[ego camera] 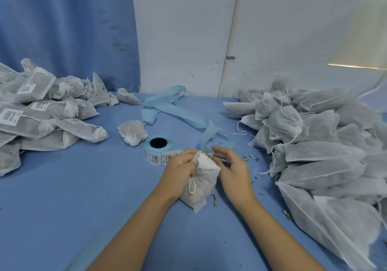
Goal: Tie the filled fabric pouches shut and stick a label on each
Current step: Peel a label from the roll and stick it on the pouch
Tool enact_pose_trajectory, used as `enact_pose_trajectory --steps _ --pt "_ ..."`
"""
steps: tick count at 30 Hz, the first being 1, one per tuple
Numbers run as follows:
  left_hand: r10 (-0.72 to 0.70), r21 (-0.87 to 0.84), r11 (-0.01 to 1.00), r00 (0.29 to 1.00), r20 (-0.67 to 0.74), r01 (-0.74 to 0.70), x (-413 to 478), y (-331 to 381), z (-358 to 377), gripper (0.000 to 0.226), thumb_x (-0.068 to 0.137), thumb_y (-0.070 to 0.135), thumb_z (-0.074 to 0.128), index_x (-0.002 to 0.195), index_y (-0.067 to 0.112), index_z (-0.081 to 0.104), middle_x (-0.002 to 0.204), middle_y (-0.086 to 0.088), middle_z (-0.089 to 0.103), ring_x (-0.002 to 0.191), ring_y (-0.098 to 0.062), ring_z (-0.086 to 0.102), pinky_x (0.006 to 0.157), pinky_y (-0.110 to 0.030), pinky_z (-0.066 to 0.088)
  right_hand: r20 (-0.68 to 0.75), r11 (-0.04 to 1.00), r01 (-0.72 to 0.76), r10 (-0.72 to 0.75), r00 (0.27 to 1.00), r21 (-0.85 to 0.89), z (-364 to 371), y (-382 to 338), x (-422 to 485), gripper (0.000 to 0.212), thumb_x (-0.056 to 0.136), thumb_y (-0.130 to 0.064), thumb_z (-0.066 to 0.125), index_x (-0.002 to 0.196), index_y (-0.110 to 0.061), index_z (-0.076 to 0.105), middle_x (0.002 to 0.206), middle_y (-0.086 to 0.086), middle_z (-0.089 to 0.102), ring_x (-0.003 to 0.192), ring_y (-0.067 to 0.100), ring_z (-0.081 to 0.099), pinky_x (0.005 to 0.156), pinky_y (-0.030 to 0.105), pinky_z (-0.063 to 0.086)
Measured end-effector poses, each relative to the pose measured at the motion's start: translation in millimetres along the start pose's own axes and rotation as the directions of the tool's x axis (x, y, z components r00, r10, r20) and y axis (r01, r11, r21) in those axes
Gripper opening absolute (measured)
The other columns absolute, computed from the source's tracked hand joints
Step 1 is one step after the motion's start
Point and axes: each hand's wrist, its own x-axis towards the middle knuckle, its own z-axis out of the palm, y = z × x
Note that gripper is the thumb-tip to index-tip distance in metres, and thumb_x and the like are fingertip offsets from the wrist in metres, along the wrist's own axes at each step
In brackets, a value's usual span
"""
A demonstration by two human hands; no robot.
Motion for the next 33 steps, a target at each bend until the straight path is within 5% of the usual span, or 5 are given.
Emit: enact_pose_trajectory --steps 12,19,24,27,33 --pt "-0.009 0.009 1.000 1.000 -0.015 0.009 0 -1 -1 0.043 0.063 -0.006 0.042 0.092 0.007 0.070 0.104 -0.003 0.067 0.094 -0.005 0.061 0.078 -0.010 0.046 -0.146 0.999 -0.025 0.031 0.989 0.043 -5 6 5 0.021 0.094 -0.010 0.059 0.086 -0.028 0.067 0.084 -0.016 0.068 0.076 -0.012 0.058 0.070 0.005 0.042" --pt "0.000 -0.001 1.000 0.992 -0.128 0.000 2 -3 -5 0.052 0.074 -0.018 0.035 0.102 0.010 0.069 0.105 0.002 0.067 0.095 -0.005 0.060 0.075 -0.008 0.044 -0.341 0.986 -0.047 0.099 0.935 0.157 -10 12 10 0.018 0.093 -0.011 0.058 0.086 -0.025 0.068 0.087 -0.008 0.069 0.084 0.007 0.061 0.076 0.014 0.045" --pt "0.007 -0.069 0.997 0.980 -0.201 -0.021 4 -5 -6 0.057 0.087 -0.013 0.039 0.126 0.025 0.058 0.127 0.016 0.057 0.118 0.002 0.052 0.097 -0.019 0.043 -0.331 0.981 -0.053 0.113 0.937 0.184 -10 10 9 0.026 0.092 -0.007 0.059 0.085 -0.030 0.069 0.087 -0.014 0.071 0.082 -0.004 0.063 0.071 0.007 0.044" --pt "0.009 -0.121 0.992 0.977 -0.213 -0.036 5 -1 -7 0.065 0.085 -0.015 0.042 0.124 0.036 0.052 0.138 0.015 0.051 0.125 0.000 0.048 0.104 -0.022 0.040 -0.325 0.971 -0.029 0.107 0.940 0.235 -8 7 8 0.024 0.090 -0.005 0.060 0.087 -0.027 0.071 0.082 -0.017 0.071 0.076 -0.007 0.062 0.067 0.005 0.042" --pt "0.030 -0.127 0.990 0.971 -0.237 -0.061 3 0 -10 0.058 0.088 -0.008 0.053 0.118 0.042 0.056 0.117 0.024 0.063 0.115 0.002 0.056 0.098 -0.021 0.043 -0.299 0.959 0.067 0.019 0.954 0.276 -4 2 4 0.044 0.089 0.009 0.048 0.103 -0.032 0.057 0.080 -0.004 0.056 0.077 0.007 0.051 0.071 0.009 0.040"
